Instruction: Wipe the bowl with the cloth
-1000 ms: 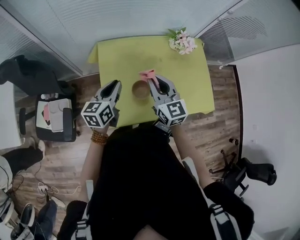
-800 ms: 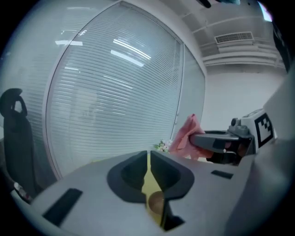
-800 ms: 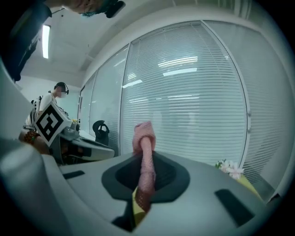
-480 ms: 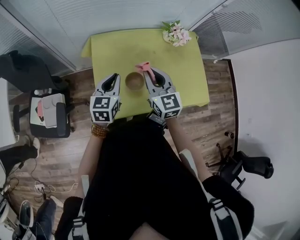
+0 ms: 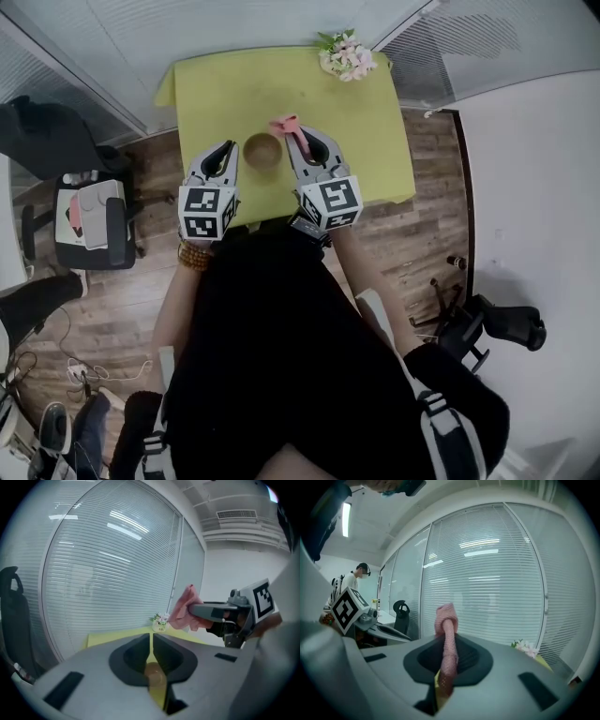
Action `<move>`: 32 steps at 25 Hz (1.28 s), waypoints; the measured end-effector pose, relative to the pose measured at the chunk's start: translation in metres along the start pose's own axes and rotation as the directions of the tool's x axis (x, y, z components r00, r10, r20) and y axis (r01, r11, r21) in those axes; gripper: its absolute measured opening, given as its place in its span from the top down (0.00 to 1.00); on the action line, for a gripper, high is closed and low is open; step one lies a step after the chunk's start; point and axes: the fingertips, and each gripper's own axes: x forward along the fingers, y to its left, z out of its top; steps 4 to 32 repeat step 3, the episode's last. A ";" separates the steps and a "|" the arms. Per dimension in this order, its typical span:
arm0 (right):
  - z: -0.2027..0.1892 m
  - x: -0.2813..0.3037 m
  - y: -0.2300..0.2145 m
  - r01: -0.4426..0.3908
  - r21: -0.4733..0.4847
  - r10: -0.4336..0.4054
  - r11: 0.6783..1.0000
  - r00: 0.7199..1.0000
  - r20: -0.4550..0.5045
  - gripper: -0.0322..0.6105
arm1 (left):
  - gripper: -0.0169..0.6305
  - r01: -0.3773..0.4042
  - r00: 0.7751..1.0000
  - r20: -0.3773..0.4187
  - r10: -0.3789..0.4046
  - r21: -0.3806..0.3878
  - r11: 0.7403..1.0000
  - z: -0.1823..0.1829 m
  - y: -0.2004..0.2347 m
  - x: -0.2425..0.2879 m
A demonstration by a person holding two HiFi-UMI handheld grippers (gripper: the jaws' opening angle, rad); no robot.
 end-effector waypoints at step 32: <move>-0.002 0.001 -0.001 -0.003 -0.001 0.003 1.000 1.000 -0.003 0.92 | 0.93 -0.005 1.000 -0.003 0.005 0.000 1.000 -0.001 0.003 0.001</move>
